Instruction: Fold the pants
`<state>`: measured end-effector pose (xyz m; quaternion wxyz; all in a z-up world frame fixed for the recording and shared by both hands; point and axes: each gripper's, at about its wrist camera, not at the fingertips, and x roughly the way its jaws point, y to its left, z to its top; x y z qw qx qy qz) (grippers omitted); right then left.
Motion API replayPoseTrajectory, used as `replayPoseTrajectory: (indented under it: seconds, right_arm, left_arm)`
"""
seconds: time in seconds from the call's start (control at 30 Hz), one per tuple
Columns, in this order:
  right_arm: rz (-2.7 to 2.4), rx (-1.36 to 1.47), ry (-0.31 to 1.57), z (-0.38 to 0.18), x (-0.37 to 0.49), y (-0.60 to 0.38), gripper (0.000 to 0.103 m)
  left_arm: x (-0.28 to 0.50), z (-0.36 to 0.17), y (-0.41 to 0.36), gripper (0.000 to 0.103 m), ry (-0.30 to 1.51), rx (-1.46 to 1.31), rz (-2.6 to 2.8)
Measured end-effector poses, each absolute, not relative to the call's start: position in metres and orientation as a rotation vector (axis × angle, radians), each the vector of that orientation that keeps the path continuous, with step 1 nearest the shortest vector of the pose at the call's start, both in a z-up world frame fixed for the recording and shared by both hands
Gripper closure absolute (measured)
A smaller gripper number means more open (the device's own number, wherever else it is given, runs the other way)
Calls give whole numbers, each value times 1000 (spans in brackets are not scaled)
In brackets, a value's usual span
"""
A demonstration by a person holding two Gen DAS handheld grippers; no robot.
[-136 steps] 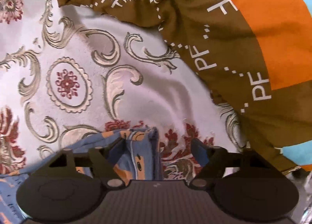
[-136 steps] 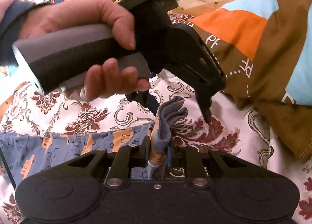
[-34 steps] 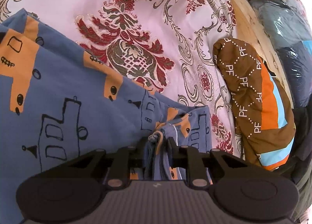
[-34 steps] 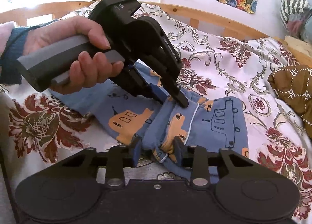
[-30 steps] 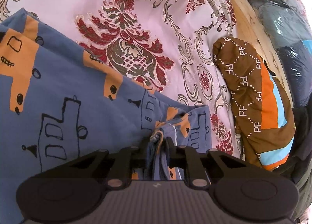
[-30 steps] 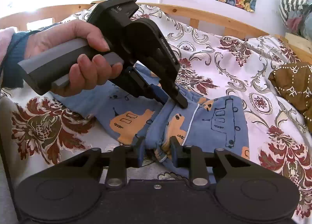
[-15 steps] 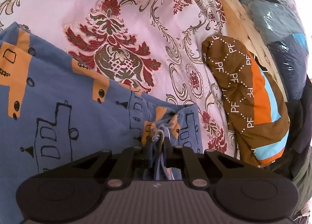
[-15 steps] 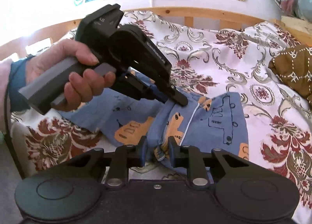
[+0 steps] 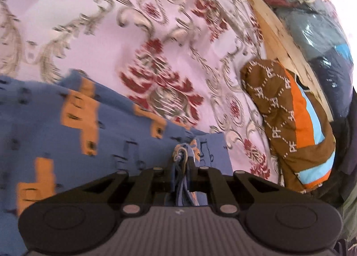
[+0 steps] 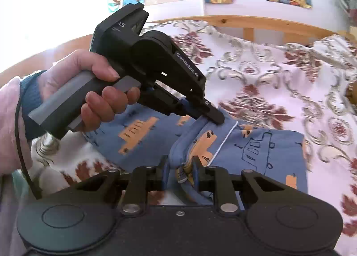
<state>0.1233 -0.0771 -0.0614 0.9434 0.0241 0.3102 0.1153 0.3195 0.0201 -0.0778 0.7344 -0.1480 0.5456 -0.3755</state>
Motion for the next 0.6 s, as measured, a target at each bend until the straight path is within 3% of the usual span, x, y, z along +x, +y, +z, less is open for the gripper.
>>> replayPoseTrajectory:
  seconds: [0.37, 0.53, 0.6]
  right_arm:
    - [304, 32, 696, -81, 159, -35, 80]
    - [325, 50, 702, -85, 157, -37, 69]
    - [339, 62, 690, -81, 155, -40, 50]
  left_arm:
    - [343, -91, 65, 93, 1223, -295, -701]
    - [347, -102, 65, 88, 1249, -260, -688]
    - [346, -99, 62, 82, 1236, -227, -685]
